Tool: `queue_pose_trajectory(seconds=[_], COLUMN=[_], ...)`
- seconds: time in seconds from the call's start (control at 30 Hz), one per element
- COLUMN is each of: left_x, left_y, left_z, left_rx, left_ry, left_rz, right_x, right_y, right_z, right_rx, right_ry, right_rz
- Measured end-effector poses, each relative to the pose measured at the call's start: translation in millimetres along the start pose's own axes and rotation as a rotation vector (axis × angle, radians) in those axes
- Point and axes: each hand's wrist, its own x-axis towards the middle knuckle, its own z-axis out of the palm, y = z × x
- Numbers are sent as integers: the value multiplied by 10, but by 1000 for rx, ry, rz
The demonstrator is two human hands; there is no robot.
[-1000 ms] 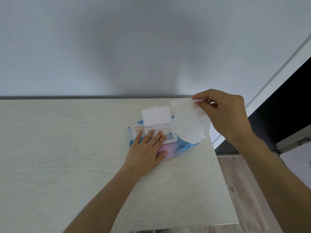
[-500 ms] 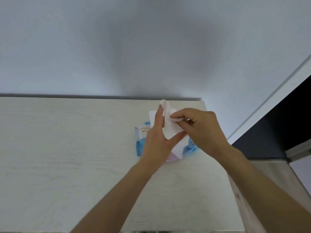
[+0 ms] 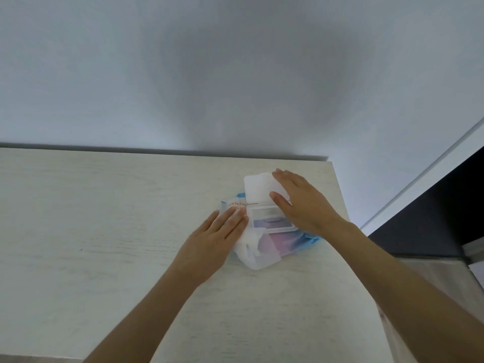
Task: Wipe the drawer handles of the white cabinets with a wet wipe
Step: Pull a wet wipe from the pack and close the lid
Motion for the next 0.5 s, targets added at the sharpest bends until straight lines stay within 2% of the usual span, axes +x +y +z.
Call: queue_pose_trajectory(seconds=[0.13,0.2,0.27,0.5], left_x=[-113,-138,-165,-185], left_y=[-7,-15,-31,37], left_z=[63,52,122,100], left_rx=[-36,-71,-88,-75], left_ry=[-71,-218,-292,-163], left_rz=[-39,-95,-138,-173], right_x=[315,407,441,210], right_y=[45,29,0,-115], right_z=[169,210,228,61], right_rx=[-114,-103,-72,48], right_ry=[-72,-120,-139,20], right_rz=[-44,-27,-4,-24])
